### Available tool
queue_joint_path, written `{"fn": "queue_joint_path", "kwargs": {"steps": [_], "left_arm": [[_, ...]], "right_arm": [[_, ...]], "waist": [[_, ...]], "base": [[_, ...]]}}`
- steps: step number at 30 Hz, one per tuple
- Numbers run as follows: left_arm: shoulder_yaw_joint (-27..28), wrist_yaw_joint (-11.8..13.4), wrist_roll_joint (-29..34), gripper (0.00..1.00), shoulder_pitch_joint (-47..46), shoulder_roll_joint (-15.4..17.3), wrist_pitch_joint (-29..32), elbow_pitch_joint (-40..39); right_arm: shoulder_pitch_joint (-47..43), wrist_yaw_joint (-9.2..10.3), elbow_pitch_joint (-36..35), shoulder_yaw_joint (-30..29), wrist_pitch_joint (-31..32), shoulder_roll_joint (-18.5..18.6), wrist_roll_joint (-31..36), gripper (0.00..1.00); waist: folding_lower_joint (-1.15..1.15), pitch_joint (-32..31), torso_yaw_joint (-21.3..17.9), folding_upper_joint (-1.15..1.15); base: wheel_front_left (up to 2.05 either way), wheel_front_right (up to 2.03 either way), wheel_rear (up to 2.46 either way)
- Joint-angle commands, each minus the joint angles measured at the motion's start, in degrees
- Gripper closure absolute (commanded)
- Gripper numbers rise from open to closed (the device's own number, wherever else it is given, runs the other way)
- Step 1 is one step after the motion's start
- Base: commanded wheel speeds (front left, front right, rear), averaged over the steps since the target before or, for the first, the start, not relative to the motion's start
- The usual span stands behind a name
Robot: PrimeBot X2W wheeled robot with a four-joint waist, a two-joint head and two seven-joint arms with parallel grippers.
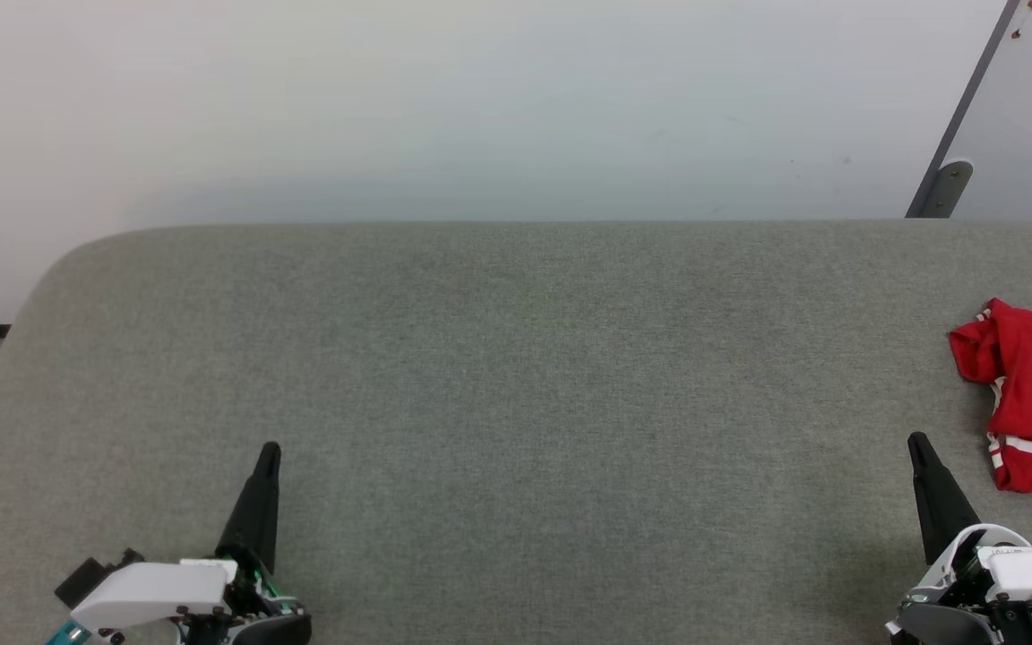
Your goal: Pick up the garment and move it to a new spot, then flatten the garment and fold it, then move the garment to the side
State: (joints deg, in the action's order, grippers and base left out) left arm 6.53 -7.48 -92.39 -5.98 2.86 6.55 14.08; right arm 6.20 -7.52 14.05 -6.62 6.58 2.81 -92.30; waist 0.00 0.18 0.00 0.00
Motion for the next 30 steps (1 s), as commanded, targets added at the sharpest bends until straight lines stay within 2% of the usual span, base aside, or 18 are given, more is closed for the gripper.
{"fn": "queue_joint_path", "kwargs": {"steps": [1, 30], "left_arm": [[0.14, -0.02, -0.05, 1.00, -0.46, -0.08, 0.15, -0.10], [0.16, -0.02, -0.02, 1.00, -0.47, -0.08, 0.15, -0.10]], "right_arm": [[0.12, 0.07, 0.01, 0.19, 0.14, 0.13, -0.21, 1.00], [0.11, 0.06, 0.00, 0.19, 0.13, 0.14, -0.22, 1.00]], "waist": [[0.00, 0.00, 0.00, 0.00], [0.00, 0.00, 0.00, 0.00]], "base": [[0.00, 0.00, 0.00], [0.00, 0.00, 0.00]]}}
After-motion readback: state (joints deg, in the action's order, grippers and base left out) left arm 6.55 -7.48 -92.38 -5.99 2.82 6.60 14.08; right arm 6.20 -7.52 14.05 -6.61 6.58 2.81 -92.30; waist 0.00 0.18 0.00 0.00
